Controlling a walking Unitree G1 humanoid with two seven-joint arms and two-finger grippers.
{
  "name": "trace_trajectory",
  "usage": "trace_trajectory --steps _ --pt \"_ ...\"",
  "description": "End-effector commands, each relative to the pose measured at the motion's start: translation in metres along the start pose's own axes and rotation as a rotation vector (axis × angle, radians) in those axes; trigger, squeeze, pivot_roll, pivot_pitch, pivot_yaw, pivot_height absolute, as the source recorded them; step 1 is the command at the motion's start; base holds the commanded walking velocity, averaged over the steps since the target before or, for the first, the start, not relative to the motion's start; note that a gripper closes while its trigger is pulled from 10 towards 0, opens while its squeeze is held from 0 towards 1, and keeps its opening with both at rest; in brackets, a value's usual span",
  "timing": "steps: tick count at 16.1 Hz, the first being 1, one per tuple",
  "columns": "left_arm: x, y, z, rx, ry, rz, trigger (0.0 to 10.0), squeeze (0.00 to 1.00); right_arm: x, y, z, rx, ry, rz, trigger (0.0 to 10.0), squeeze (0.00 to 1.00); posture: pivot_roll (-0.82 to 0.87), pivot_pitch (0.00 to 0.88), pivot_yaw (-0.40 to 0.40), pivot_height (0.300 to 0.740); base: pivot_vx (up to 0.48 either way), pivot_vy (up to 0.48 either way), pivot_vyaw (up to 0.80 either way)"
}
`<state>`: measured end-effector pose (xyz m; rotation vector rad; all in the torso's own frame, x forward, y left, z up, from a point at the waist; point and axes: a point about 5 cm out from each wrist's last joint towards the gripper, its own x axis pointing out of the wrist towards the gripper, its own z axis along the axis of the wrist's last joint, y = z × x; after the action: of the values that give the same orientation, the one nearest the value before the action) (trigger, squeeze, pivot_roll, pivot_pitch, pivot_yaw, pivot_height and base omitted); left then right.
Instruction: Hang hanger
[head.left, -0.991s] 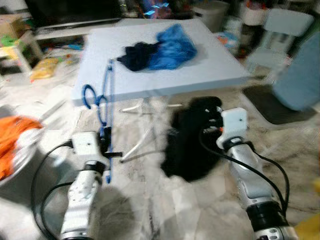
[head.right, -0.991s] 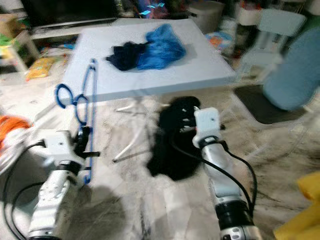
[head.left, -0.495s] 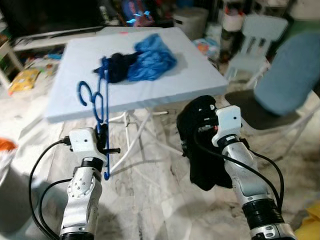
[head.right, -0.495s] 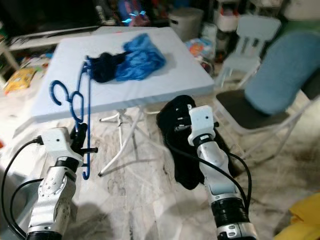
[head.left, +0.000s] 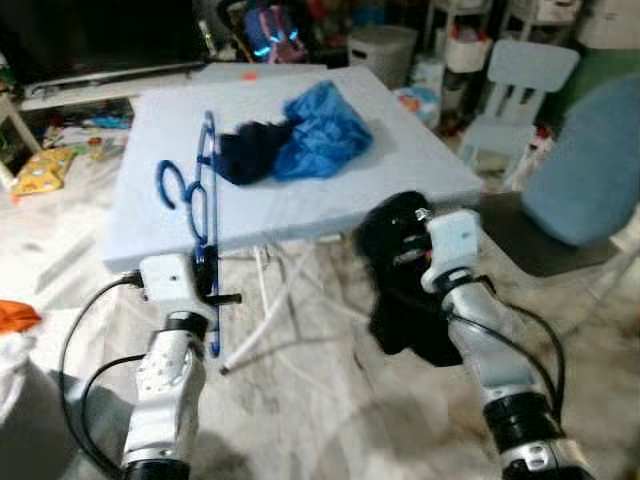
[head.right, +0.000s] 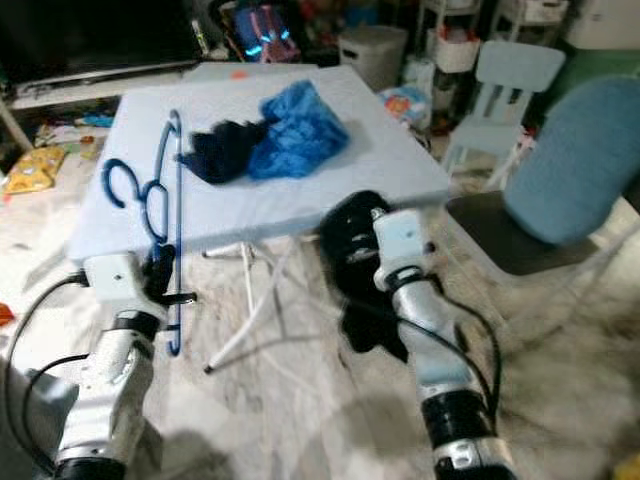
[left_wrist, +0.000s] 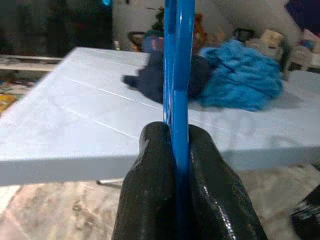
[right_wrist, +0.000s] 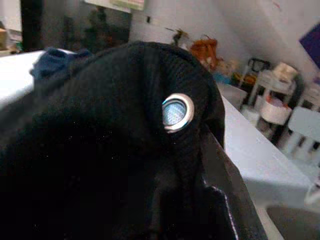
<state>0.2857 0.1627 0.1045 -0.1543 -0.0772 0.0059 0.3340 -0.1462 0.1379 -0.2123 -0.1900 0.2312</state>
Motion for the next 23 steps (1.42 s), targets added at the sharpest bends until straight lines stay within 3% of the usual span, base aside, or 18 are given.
trace_trajectory --steps 1,7,13,17,23 --pt "0.002 -0.007 0.002 -0.01 -0.008 -0.018 10.0 0.0 0.001 -0.009 0.007 -0.004 -0.034 -0.023 0.0 0.0 -0.12 0.0 0.041 0.74 0.247 0.412 0.48" --pt "0.004 -0.008 0.003 -0.008 -0.008 -0.024 10.0 0.0 0.004 -0.01 0.008 0.009 -0.043 -0.044 0.0 0.0 -0.12 0.0 0.043 0.74 0.262 0.404 0.36" --pt "0.004 -0.015 0.002 -0.019 -0.011 -0.042 10.0 0.0 0.012 -0.023 0.016 0.005 -0.064 -0.098 0.0 0.0 -0.12 0.0 0.04 0.74 0.322 0.355 0.0" --pt "0.001 -0.015 -0.007 -0.022 0.052 -0.047 10.0 0.0 0.017 -0.019 0.019 0.009 -0.078 -0.128 0.0 0.0 -0.11 0.0 0.031 0.74 0.421 0.0 0.0" --pt "0.001 -0.02 -0.01 -0.042 0.069 -0.08 10.0 0.0 0.018 -0.02 0.019 0.002 -0.083 -0.133 0.0 0.0 -0.12 0.0 0.03 0.74 0.352 -0.32 0.0"
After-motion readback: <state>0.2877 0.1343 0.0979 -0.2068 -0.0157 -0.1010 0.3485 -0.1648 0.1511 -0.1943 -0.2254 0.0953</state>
